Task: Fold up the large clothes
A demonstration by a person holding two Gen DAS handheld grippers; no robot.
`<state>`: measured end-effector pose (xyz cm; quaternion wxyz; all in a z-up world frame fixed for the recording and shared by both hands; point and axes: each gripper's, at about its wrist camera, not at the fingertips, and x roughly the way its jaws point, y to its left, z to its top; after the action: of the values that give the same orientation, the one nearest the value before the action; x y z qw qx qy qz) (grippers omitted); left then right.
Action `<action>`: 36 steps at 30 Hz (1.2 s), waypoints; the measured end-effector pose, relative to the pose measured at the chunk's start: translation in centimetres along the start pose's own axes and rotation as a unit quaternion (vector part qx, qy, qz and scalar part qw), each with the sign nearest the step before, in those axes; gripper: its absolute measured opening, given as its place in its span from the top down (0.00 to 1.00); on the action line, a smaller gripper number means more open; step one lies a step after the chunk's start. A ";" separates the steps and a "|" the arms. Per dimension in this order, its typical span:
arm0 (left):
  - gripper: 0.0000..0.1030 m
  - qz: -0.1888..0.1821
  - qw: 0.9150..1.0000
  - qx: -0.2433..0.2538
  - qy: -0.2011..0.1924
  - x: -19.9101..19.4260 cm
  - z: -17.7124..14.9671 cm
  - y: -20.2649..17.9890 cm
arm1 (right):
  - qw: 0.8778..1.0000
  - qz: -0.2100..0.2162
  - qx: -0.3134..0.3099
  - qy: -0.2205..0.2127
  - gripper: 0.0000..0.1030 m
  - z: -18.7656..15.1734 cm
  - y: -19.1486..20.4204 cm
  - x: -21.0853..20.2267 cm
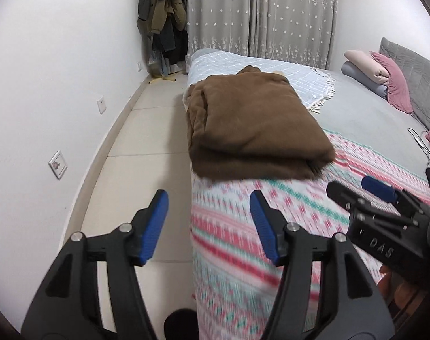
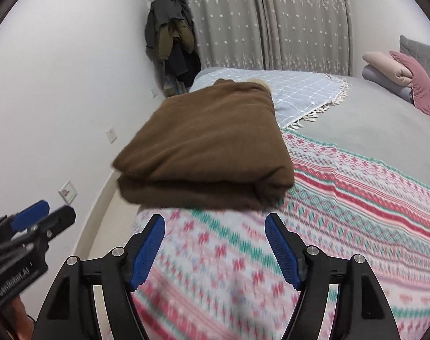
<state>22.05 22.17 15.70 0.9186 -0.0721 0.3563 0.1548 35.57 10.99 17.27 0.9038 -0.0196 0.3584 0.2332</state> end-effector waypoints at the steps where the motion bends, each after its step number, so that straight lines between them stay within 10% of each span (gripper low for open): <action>1: 0.39 -0.005 1.000 -0.005 -0.003 -1.1 -0.8 0.2 | 1.000 0.002 -0.004 -0.004 0.27 -0.5 0.3 -1.2; 11: 0.03 0.017 0.998 0.000 -0.058 -10.4 -5.1 1.8 | 0.999 0.017 -0.046 -0.017 0.09 -4.5 3.3 -11.3; 23: 0.01 0.002 0.999 -0.008 -0.040 -15.7 -7.6 3.4 | 0.997 0.025 -0.041 -0.066 0.00 -6.4 5.2 -21.6; 36: 0.01 0.027 0.994 -0.026 -0.100 -15.9 -4.7 2.3 | 0.994 -0.034 -0.041 -0.095 0.00 -5.5 5.1 -22.5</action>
<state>7.18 19.53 23.00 0.9429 -0.0704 0.2603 0.1954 15.58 5.26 28.69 0.9395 -0.0470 0.2603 0.2177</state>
